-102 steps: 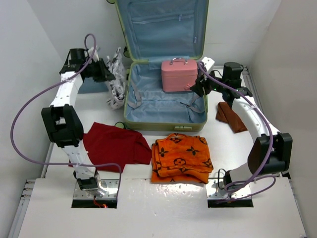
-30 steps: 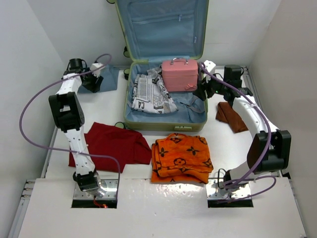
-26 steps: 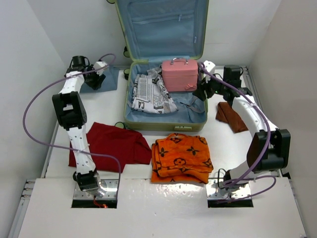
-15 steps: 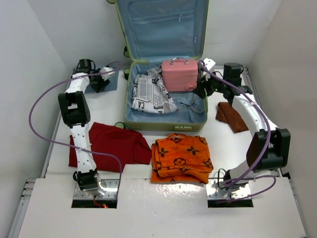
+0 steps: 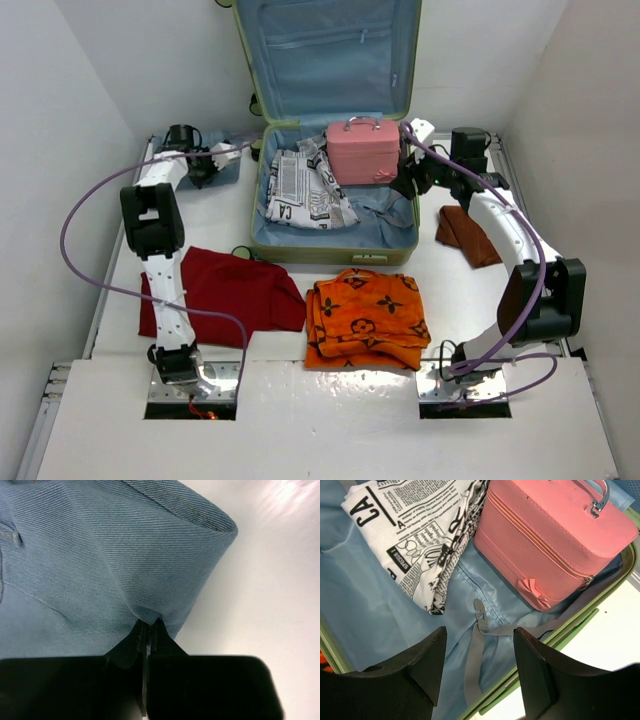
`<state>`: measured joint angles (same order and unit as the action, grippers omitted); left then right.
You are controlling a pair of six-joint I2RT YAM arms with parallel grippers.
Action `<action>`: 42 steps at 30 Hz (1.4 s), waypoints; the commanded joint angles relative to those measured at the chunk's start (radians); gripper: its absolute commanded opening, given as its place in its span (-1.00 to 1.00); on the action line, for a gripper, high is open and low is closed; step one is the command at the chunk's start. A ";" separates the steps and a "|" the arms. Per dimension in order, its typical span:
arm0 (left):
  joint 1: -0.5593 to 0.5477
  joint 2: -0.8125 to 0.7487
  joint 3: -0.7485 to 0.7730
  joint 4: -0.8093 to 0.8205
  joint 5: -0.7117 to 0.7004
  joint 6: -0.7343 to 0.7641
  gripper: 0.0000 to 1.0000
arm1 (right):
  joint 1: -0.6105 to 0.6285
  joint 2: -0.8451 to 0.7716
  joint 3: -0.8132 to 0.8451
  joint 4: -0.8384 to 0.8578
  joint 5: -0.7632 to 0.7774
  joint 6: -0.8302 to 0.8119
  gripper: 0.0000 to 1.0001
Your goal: Pack the luggage
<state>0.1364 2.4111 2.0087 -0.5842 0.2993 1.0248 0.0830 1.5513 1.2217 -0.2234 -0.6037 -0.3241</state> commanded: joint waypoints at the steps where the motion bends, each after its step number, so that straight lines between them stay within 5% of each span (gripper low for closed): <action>1: -0.069 -0.024 -0.085 -0.163 0.147 -0.152 -1.00 | 0.008 -0.023 0.027 0.001 -0.007 -0.012 0.12; 8: -0.175 -0.095 -0.148 -0.007 0.203 -0.758 -1.00 | 0.018 -0.039 0.002 0.005 -0.018 -0.004 0.12; 11: -0.184 -0.095 -0.148 -0.006 0.167 -0.834 -0.90 | 0.020 -0.045 0.004 -0.004 -0.018 -0.007 0.12; 15: -0.173 -0.127 -0.157 -0.006 0.094 -0.748 -0.14 | 0.018 -0.051 0.004 -0.021 -0.015 -0.024 0.12; 19: -0.138 -0.185 -0.157 -0.045 0.077 -0.620 0.25 | 0.018 -0.063 -0.011 -0.025 -0.016 -0.027 0.12; 24: -0.127 -0.227 -0.181 -0.128 0.057 -0.487 0.28 | 0.017 -0.063 -0.019 -0.016 -0.016 -0.018 0.12; 26: -0.127 -0.227 -0.211 -0.128 0.044 -0.468 0.47 | 0.020 -0.060 -0.016 -0.013 -0.019 -0.010 0.12; 34: -0.127 -0.179 -0.255 -0.077 -0.092 -0.348 0.67 | 0.018 -0.059 -0.007 -0.027 -0.016 -0.016 0.14; 37: -0.127 -0.155 -0.265 -0.019 -0.141 -0.333 0.67 | 0.020 -0.056 -0.005 -0.027 -0.015 -0.015 0.14; 42: -0.127 -0.095 -0.235 -0.006 -0.189 -0.310 0.39 | 0.021 -0.053 0.004 -0.030 -0.008 -0.018 0.14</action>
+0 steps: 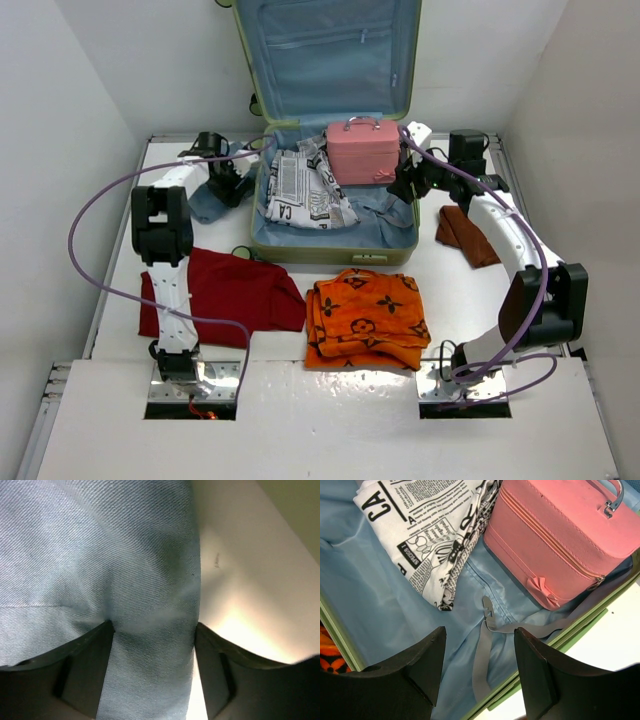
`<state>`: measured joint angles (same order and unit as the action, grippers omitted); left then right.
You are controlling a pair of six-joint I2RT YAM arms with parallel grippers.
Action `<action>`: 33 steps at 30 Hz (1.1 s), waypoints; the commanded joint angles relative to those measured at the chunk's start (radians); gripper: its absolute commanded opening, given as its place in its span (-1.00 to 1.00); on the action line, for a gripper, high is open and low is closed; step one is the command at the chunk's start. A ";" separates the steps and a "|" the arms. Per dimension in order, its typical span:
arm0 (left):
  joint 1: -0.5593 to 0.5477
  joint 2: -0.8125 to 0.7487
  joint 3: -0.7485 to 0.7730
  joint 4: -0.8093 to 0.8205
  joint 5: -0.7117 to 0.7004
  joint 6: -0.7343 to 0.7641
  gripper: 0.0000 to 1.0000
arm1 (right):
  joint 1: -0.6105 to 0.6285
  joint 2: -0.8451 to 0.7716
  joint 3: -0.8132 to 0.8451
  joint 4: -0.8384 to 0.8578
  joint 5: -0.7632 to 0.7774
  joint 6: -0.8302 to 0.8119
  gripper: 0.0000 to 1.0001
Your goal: Pack the luggage
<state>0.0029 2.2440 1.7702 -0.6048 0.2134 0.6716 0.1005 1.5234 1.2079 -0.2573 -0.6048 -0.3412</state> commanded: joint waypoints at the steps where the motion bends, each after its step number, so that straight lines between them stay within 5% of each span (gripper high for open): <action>1: -0.003 0.083 0.003 0.014 -0.103 0.043 0.34 | 0.002 -0.025 0.016 0.004 -0.007 -0.002 0.14; 5: -0.003 0.103 -0.015 0.004 -0.079 0.036 -0.34 | 0.005 -0.029 0.015 0.003 -0.004 -0.007 0.12; 11: -0.003 0.103 -0.034 -0.018 -0.046 -0.071 -0.99 | 0.004 -0.040 0.013 0.004 -0.006 -0.005 0.10; 17: 0.118 0.045 0.130 -0.163 0.275 -0.213 -1.00 | 0.005 -0.080 -0.008 -0.002 -0.006 -0.013 0.07; 22: 0.246 0.023 0.333 -0.126 0.611 -0.562 -1.00 | 0.007 -0.103 -0.030 0.003 -0.006 -0.007 0.07; 25: 0.256 -0.033 0.333 0.028 0.676 -0.737 -1.00 | 0.004 -0.114 -0.037 0.001 -0.006 -0.007 0.07; 33: 0.126 -0.107 0.411 0.192 0.561 -0.822 -1.00 | 0.004 -0.141 -0.068 -0.002 0.002 0.004 0.07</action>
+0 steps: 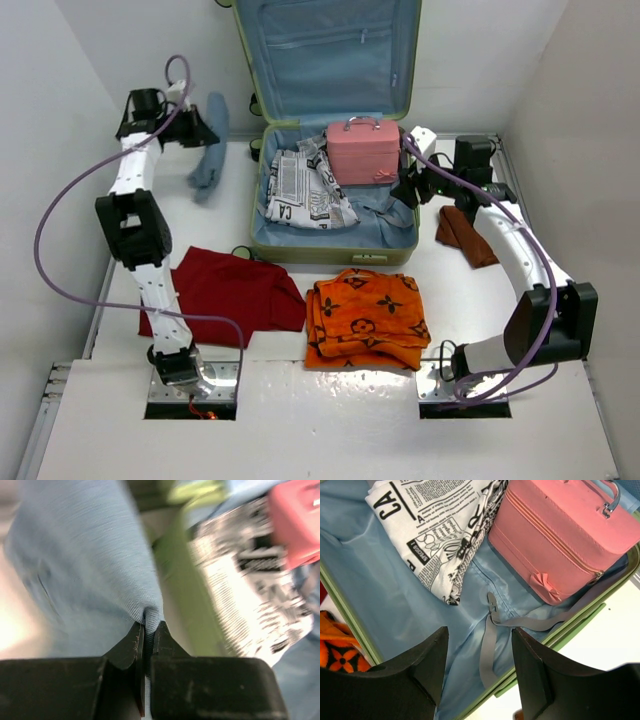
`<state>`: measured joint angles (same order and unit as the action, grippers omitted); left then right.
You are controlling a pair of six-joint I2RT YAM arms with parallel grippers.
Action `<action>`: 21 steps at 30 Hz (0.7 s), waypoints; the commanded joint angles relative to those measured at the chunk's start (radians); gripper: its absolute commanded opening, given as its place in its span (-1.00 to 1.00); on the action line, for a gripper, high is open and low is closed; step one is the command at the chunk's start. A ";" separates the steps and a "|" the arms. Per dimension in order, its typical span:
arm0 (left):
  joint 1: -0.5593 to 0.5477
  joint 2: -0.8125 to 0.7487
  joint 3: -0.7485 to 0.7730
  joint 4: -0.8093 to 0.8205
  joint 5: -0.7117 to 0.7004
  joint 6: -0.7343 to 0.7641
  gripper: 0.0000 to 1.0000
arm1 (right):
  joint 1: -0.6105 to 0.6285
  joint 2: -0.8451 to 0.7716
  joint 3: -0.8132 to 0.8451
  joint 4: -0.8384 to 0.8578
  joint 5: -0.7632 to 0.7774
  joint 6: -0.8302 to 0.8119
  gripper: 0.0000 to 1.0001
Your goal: Pack the luggage
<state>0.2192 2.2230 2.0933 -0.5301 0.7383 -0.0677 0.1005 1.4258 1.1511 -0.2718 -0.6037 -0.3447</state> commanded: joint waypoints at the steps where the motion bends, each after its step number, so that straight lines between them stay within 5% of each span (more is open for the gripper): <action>1: -0.127 -0.086 0.115 0.117 0.017 -0.083 -1.00 | 0.004 -0.044 -0.014 0.011 0.004 0.009 0.07; 16: -0.449 -0.218 -0.174 0.137 -0.232 -0.283 -1.00 | -0.033 -0.100 -0.057 0.003 0.019 0.018 0.07; 21: -0.538 -0.166 -0.081 -0.122 -0.517 -0.458 -1.00 | -0.039 -0.116 -0.064 0.002 0.018 0.015 0.07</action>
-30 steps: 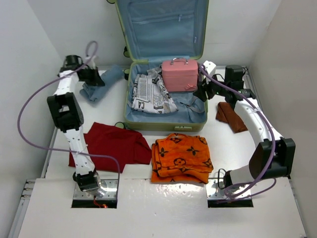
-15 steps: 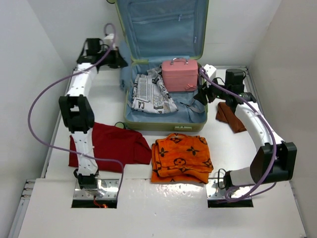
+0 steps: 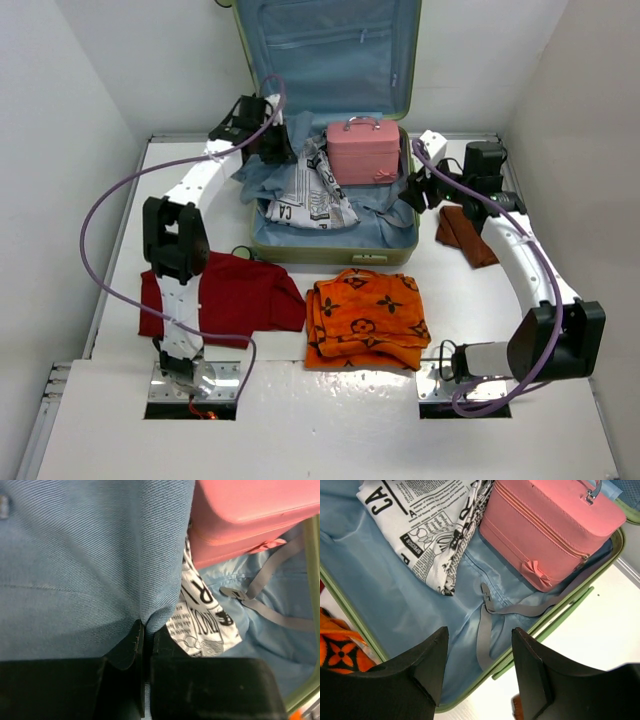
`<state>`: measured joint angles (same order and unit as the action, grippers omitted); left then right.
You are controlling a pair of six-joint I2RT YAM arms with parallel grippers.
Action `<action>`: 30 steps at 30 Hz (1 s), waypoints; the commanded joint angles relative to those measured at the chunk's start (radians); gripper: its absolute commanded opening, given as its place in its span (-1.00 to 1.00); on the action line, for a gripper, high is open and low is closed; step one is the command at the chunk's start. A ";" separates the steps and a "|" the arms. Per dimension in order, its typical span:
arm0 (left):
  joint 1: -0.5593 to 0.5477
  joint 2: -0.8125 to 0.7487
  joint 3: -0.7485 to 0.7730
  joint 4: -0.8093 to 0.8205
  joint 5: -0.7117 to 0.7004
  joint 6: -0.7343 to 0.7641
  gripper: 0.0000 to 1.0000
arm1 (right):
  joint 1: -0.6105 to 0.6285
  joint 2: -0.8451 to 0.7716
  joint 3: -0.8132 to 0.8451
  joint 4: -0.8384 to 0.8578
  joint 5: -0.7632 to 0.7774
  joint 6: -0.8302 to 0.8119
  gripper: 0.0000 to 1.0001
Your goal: Pack the luggage
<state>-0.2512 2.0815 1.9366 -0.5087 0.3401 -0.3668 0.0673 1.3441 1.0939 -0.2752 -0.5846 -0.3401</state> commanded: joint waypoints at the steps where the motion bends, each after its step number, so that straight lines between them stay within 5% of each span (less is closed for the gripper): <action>1: -0.082 -0.012 0.076 -0.157 -0.130 -0.182 -1.00 | -0.006 -0.039 -0.009 0.008 -0.001 0.013 0.07; 10: -0.118 0.106 0.085 -0.084 0.026 -0.385 -1.00 | -0.015 -0.051 -0.028 0.002 0.003 0.009 0.07; 16: -0.094 0.094 -0.172 0.601 0.226 -0.679 -1.00 | -0.018 -0.056 -0.032 -0.018 0.006 -0.017 0.07; 22: -0.094 0.164 -0.128 0.685 0.274 -0.701 -1.00 | -0.026 -0.059 -0.039 -0.025 0.009 -0.031 0.07; 25: -0.057 0.155 -0.137 0.613 0.254 -0.553 -0.31 | -0.027 -0.059 -0.039 -0.030 0.009 -0.037 0.07; 30: -0.039 0.098 -0.068 0.383 0.117 -0.273 0.05 | -0.030 -0.057 -0.040 -0.013 0.003 -0.016 0.10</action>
<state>-0.3130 2.2593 1.8118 -0.0723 0.5278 -0.8307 0.0437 1.3148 1.0569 -0.3130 -0.5762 -0.3668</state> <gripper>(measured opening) 0.493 0.547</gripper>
